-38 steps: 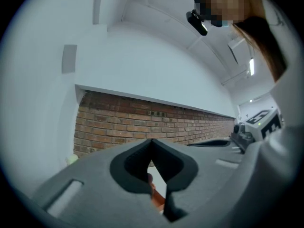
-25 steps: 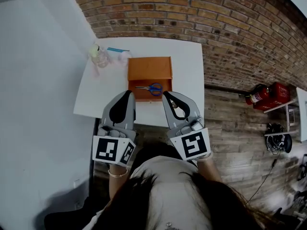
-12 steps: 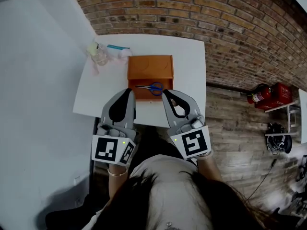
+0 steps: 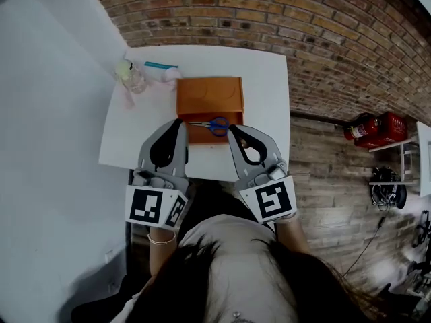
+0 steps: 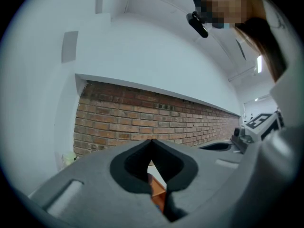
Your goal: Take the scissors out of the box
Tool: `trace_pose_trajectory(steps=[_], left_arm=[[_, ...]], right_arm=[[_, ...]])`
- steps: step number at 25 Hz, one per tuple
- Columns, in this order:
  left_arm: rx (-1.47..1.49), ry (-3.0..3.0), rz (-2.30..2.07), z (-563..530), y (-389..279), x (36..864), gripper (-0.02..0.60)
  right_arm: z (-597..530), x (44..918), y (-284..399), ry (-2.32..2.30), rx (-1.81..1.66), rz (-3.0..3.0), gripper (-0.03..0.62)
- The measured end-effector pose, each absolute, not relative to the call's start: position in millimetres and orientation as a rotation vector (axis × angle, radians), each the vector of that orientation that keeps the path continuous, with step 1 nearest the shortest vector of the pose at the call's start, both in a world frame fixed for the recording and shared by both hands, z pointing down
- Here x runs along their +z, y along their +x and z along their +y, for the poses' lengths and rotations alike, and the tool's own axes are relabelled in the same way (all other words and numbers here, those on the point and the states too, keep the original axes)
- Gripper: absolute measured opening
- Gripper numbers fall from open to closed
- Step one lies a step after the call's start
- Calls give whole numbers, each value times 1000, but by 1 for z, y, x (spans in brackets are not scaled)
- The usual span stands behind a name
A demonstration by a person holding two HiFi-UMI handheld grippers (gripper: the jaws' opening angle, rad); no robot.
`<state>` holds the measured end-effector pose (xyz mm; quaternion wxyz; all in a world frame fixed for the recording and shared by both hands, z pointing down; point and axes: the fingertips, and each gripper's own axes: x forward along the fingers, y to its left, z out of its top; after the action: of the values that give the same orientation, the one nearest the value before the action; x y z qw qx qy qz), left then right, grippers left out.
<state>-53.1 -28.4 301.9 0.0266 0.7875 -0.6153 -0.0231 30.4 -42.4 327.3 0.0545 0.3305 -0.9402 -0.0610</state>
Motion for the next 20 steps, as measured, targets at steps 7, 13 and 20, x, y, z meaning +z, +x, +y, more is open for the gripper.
trace_pose_trajectory(steps=[7,13,20], left_arm=[[-89,2456,-1865,-52,-72,300,0],[-101,2503,-1809,-75,-84,297,0],[-114,2551,-1718,-94,-92,294,0]], right_arm=[[-64,326,15,1047,-185,-2838,3],[-82,323,2,1092,-185,-2814,14],[-95,322,-6,1153,-170,-2764,17]])
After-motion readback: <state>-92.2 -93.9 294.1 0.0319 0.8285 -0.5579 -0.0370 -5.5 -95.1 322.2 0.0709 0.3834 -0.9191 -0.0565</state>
